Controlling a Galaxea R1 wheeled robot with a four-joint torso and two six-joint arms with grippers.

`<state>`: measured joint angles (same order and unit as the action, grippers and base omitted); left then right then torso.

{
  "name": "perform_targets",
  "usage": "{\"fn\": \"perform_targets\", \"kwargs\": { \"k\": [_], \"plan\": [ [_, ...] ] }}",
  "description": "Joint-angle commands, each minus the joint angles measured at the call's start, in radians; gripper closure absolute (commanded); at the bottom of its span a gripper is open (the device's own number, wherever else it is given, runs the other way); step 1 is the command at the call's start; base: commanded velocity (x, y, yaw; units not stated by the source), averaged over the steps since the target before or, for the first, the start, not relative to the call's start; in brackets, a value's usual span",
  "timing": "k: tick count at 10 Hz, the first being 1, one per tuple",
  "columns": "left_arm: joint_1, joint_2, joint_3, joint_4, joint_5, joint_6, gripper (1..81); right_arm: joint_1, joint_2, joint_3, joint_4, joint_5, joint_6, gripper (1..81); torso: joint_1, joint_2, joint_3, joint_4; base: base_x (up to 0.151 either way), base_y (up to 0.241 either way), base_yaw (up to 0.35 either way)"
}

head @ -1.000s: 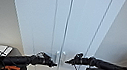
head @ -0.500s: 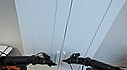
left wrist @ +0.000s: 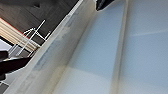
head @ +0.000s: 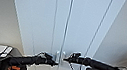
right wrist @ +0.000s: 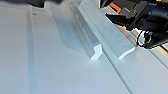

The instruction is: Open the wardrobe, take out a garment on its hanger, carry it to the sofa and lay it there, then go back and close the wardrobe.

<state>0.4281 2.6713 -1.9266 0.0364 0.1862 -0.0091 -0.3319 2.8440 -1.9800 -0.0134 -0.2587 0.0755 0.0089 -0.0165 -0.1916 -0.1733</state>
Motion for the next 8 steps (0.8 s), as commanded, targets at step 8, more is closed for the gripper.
{"fn": "perform_targets", "kwargs": {
  "k": [8],
  "plan": [
    [-0.183,0.155,-0.177,0.003,-0.004,-0.002,1.0,0.191,0.128,-0.062,-0.003,-0.005,0.003,1.0,0.0,0.0,0.0,0.0,0.0,0.0,0.0]
  ]
}}
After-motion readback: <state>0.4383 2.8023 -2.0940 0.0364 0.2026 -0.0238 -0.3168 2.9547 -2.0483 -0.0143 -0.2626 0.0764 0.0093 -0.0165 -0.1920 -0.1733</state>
